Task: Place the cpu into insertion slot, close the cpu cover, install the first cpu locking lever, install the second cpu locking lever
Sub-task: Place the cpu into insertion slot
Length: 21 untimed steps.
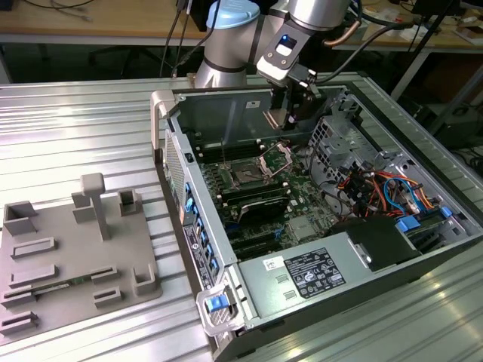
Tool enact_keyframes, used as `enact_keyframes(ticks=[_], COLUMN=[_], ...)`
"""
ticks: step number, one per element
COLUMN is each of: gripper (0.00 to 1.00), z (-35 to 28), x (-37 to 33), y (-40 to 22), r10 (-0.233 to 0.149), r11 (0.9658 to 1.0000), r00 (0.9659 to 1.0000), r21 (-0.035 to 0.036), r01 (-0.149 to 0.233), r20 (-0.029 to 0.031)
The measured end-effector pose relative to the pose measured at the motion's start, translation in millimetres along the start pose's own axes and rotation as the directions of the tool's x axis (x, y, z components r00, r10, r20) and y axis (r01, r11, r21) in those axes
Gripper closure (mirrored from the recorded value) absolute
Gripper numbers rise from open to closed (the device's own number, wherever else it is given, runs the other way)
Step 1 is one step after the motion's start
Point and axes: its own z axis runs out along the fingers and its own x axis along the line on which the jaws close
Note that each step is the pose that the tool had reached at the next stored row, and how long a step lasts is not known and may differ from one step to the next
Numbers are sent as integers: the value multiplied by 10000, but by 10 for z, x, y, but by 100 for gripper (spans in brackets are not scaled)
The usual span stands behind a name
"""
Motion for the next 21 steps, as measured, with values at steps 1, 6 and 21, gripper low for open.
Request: enact_keyframes(ticks=[1, 6, 21], gripper=[45, 45, 45], z=[0, 0, 1], x=[0, 0, 0], y=[0, 0, 0], r10=[1, 6, 18], r11=[10000, 10000, 10000], r00=[10000, 10000, 9998], r21=[2, 11, 37], r01=[-1, -6, -17], r20=[-12, -61, -199])
